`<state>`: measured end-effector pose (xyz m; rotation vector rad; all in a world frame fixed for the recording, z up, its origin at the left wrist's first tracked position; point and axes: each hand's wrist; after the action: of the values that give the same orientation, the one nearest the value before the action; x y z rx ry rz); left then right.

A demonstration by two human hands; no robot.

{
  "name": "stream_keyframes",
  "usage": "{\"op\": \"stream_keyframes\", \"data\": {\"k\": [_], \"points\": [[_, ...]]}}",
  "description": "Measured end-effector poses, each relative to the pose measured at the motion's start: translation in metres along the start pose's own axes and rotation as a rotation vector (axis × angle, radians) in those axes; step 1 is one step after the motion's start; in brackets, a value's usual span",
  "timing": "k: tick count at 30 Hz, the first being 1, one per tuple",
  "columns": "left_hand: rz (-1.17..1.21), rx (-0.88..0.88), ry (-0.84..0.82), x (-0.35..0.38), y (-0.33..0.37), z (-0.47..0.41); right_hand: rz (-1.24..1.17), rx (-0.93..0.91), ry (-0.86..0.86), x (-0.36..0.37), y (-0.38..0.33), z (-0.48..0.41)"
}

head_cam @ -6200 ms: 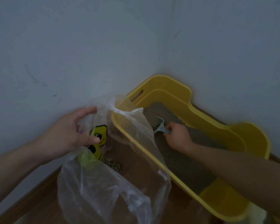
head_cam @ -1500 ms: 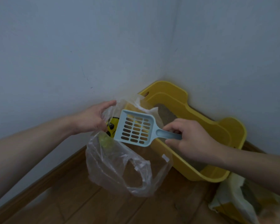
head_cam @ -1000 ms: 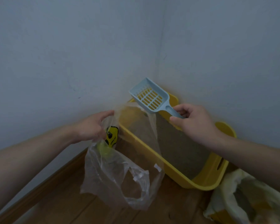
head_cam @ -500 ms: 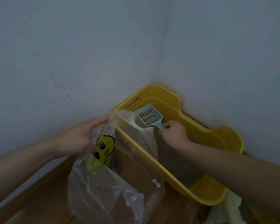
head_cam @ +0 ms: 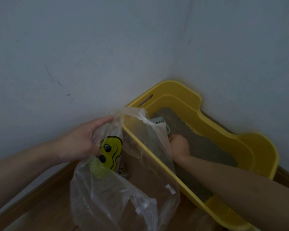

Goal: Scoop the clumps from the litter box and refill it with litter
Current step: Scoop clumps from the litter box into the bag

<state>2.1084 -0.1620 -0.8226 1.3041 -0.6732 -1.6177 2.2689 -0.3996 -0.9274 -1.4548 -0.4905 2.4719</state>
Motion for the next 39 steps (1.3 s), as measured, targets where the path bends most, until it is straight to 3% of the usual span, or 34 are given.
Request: {"op": "stream_keyframes", "data": {"k": [13,19,27,32,35,39], "points": [[-0.053,0.038,0.017,0.004,0.005,-0.002,-0.225,-0.111,-0.023,-0.010,0.008,0.012],[-0.045,0.028,0.008,0.001,0.011,0.008,-0.379,-0.284,0.067,-0.054,0.006,0.044],[-0.236,0.040,-0.008,0.000,0.018,0.023,-0.480,-0.539,0.095,-0.101,-0.007,0.118],[-0.304,0.074,-0.030,0.003,0.024,0.029,-0.266,-0.740,0.144,-0.102,-0.030,0.149],[-0.287,0.082,-0.030,0.003,0.030,0.031,-0.167,-0.729,0.211,-0.093,-0.042,0.146],[-0.256,0.092,-0.018,0.000,0.029,0.035,-0.215,-0.671,0.217,-0.086,-0.047,0.137]]}}
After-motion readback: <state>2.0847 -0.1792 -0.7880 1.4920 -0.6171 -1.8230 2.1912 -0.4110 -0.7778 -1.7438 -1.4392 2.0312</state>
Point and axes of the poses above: each hand's wrist, its own z-axis away from the middle knuckle, its own x-axis out of the palm, y = z × x, and after that the axes turned 5 degrees about x, right-handed
